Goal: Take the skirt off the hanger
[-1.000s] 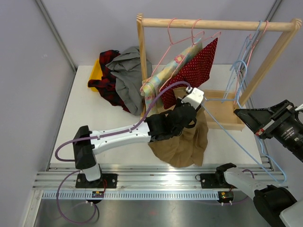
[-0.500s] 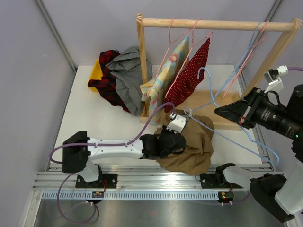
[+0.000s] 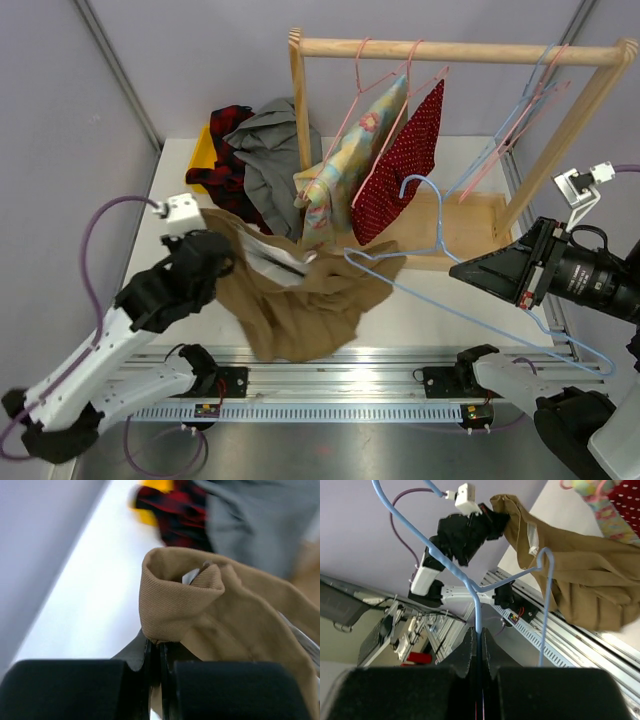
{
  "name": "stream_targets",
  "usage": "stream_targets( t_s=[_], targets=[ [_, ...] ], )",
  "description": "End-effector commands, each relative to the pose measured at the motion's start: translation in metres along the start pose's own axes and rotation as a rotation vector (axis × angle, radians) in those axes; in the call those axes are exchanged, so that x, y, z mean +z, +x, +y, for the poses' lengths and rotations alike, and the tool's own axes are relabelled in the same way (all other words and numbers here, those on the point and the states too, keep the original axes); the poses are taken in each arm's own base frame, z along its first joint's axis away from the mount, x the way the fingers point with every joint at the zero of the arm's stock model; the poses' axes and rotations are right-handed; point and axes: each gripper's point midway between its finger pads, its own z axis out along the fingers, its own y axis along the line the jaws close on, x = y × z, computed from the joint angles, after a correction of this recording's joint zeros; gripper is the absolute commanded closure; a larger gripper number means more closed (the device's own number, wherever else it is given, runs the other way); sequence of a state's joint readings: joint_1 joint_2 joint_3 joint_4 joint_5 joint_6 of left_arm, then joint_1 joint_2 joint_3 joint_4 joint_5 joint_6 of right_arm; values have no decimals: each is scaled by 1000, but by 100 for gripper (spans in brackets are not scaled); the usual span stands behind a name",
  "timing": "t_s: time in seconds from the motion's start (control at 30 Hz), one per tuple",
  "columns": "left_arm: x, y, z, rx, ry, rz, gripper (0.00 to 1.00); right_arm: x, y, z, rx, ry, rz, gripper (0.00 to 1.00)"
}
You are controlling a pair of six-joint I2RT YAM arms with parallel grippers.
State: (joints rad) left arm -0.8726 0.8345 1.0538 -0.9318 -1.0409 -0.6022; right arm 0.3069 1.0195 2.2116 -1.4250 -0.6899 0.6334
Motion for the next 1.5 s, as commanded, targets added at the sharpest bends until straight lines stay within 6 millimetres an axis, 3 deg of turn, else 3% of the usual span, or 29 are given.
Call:
stream_targets(
  t_s=[0.0,0.03,0.07,0.13,0.17,0.27,0.37,0.47,0.57,0.6,0.63,0.7,0.73,0.77,0.8,0.83,0.93,1.0,1.03,1.07,1.1,1.13,1.17,1.23,1.27,1.33,1.37,1.47],
  targets=[
    [21,-38,46,-12,-87,-77,100,-14,45,3,96,-28,210,100],
    [23,-54,58,-24,-116,-85,100,-14,48,3,98,-35,222,100],
    [31,-60,84,-55,-209,-73,100,-14,50,2,100,-36,231,100],
    [50,-66,84,-58,-201,-37,100,-13,57,-4,105,-28,251,100],
    [52,-80,94,-92,-229,-56,100,-13,58,-7,102,-22,250,100],
    [58,-99,86,-133,-203,-75,100,-11,55,-21,97,48,211,100],
    [48,-118,77,-200,-127,-138,100,-9,37,-43,59,183,103,100],
    [38,-135,68,-232,-56,-186,100,-12,10,-62,3,318,-25,100],
    [31,-165,62,-236,-8,-251,100,-16,-27,-87,-45,483,-161,100],
    [20,-191,63,-251,8,-304,100,-17,-43,-102,-55,571,-213,100],
    [19,-202,61,-242,16,-321,100,-16,-56,-105,-70,593,-258,100],
    [33,-224,50,-230,32,-329,100,-15,-76,-122,-85,680,-323,100],
    [25,-253,50,-242,43,-382,100,-12,-89,-122,-98,679,-372,100],
    [28,-265,47,-239,46,-394,100,-10,-97,-123,-102,685,-397,100],
    [50,-269,36,-221,47,-366,100,-8,-103,-131,-103,715,-419,100],
    [35,-303,39,-248,60,-443,100,-5,-115,-129,-111,703,-463,100],
    [43,-359,28,-264,82,-559,100,9,-124,-134,-105,684,-483,100],
    [46,-397,19,-276,112,-669,100,21,-119,-142,-91,670,-451,100],
    [77,-401,4,-261,118,-672,100,24,-121,-143,-90,664,-457,100],
    [63,-435,4,-298,146,-811,100,24,-118,-143,-88,653,-461,100],
    [66,-447,-4,-289,171,-868,100,30,-113,-152,-78,664,-434,100],
    [93,-455,-19,-298,189,-921,100,32,-112,-154,-77,658,-439,100],
    [88,-470,-20,-316,201,-988,100,36,-107,-158,-77,657,-417,100],
    [119,-465,-37,-342,246,-1021,100,35,-106,-164,-83,679,-418,100],
    [146,-459,-47,-362,246,-1041,100,35,-106,-169,-90,700,-412,100],
    [170,-454,-65,-411,320,-1056,100,35,-107,-169,-92,702,-417,100],
    [206,-433,-82,-437,350,-1014,100,35,-106,-169,-92,696,-415,100],
    [284,-373,-111,-441,344,-856,100,37,-103,-169,-87,683,-410,100]
  ],
)
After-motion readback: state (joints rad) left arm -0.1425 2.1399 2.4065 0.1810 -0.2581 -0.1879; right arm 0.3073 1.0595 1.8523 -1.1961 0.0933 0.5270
